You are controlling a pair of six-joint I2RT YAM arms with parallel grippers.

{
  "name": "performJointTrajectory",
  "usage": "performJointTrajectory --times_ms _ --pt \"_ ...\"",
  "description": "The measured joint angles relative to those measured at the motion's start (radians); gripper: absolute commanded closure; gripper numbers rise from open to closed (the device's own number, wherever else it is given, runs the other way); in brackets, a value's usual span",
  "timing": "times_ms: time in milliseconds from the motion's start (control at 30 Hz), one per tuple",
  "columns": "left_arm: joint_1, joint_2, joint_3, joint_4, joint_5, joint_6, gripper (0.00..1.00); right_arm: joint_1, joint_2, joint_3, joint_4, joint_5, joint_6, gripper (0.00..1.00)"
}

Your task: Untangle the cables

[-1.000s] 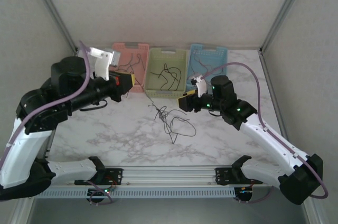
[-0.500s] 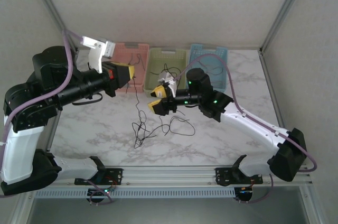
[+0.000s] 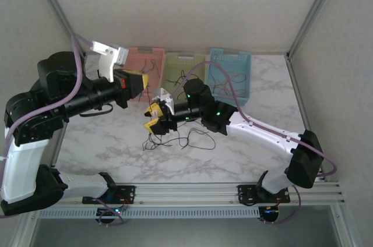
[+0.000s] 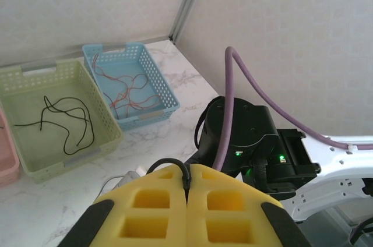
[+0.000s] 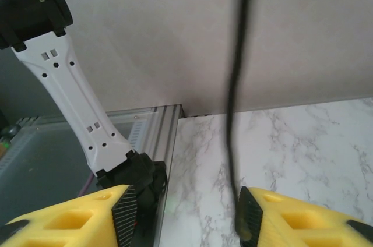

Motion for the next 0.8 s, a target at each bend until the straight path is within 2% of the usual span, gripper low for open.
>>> performJointTrajectory --times_ms 167,300,533,700,800 --pt "0.0 -0.005 -0.018 0.0 0.002 0.0 1.0 0.0 -0.001 0.0 0.012 0.008 -0.016 0.7" --pt "0.0 -0.01 -0.043 0.0 0.005 0.0 1.0 0.0 -0.005 0.0 0.016 0.021 -0.028 0.87" --pt "0.0 -0.018 -0.051 0.001 0.005 0.0 1.0 -0.005 -0.062 -0.022 0.015 0.068 -0.043 0.88" --pt "0.0 -0.036 -0.063 0.003 0.005 0.0 1.0 -0.013 -0.088 -0.031 0.015 0.073 -0.054 0.99" --pt "0.0 -0.046 -0.074 0.003 0.004 0.0 1.0 -0.013 -0.088 -0.031 0.013 0.074 -0.054 1.0"
